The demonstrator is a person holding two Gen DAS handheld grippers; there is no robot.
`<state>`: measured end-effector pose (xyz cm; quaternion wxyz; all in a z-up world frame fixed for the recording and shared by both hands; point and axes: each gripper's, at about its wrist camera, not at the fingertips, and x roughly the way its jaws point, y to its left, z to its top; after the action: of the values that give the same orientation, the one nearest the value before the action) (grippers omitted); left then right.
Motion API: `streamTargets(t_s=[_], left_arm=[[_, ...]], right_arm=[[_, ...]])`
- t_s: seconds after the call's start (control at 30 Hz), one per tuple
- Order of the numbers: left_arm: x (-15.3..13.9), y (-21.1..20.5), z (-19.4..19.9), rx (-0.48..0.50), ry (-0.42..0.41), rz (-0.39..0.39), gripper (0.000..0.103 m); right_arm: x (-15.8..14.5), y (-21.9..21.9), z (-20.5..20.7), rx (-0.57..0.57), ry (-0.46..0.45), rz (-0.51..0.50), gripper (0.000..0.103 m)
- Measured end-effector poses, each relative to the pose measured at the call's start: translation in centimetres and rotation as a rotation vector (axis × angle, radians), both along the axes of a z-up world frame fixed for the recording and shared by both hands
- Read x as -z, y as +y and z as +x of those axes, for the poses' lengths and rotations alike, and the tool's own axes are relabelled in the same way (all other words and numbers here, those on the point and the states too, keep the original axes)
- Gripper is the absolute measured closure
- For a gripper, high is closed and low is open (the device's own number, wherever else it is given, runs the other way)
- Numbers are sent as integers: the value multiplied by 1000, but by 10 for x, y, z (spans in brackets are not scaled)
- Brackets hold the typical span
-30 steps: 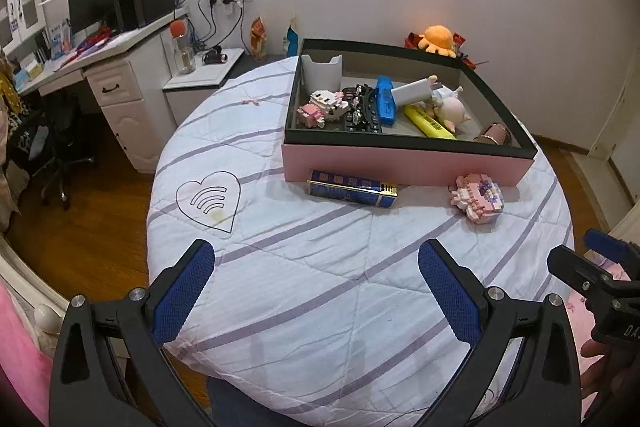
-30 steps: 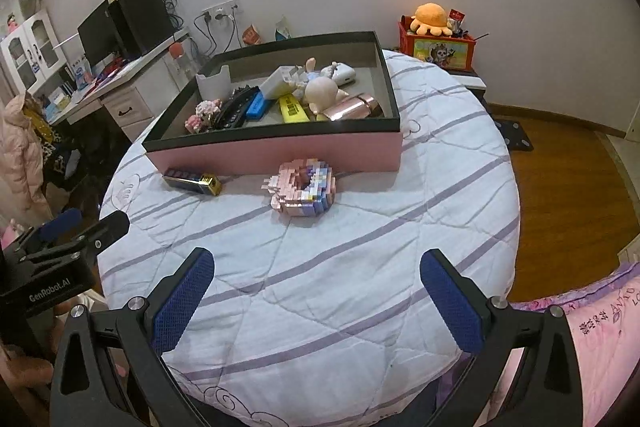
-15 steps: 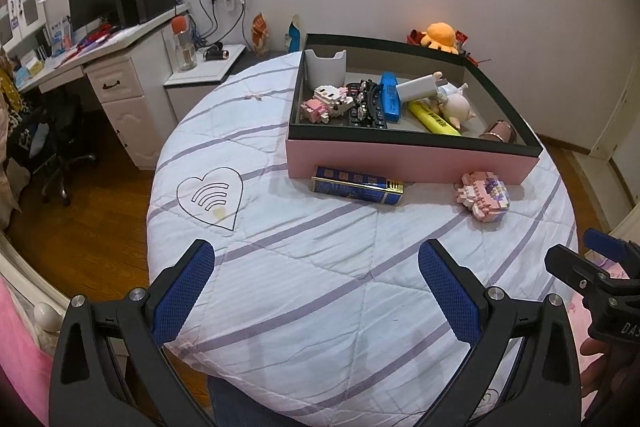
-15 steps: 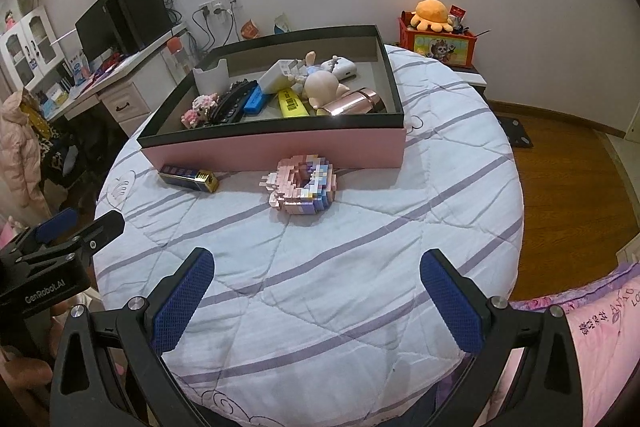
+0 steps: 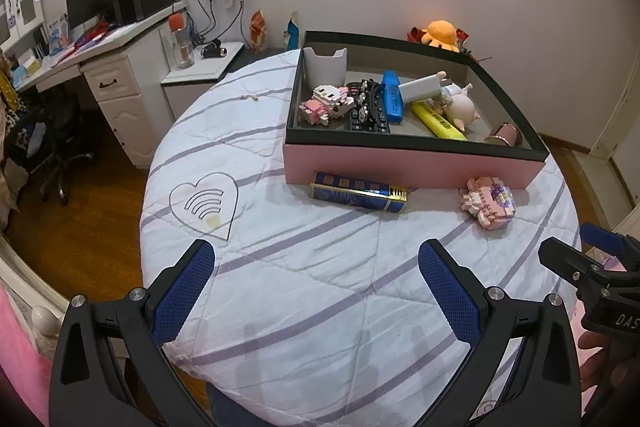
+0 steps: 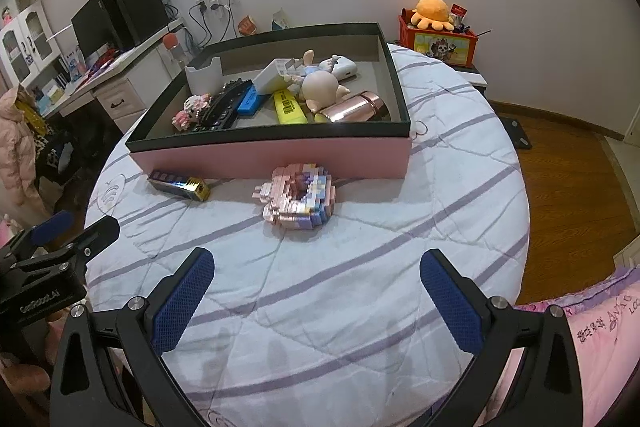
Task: Organize rigid objects
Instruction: 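Grasp the blue-gold box with the left tool while the right tool grasps the block donut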
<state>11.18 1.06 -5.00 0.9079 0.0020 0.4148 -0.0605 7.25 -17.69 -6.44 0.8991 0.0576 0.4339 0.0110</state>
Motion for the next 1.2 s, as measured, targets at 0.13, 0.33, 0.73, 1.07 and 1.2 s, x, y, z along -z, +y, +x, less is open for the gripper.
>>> streamTargets(t_s=[0.13, 0.33, 0.73, 1.07, 1.2], left_arm=[[2, -4, 10, 8, 3, 3, 0], [12, -5, 23, 6, 32, 0, 0], [36, -4, 46, 1, 96, -7, 0], [44, -9, 58, 5, 123, -17, 0], [46, -14, 61, 15, 131, -27, 0]], right_arm=[[2, 3, 11, -7, 8, -13, 0], [16, 4, 34, -8, 48, -29, 0], [46, 13, 72, -18, 106, -84, 0], [46, 8, 73, -27, 71, -80, 39], [46, 2, 66, -32, 65, -54, 39]])
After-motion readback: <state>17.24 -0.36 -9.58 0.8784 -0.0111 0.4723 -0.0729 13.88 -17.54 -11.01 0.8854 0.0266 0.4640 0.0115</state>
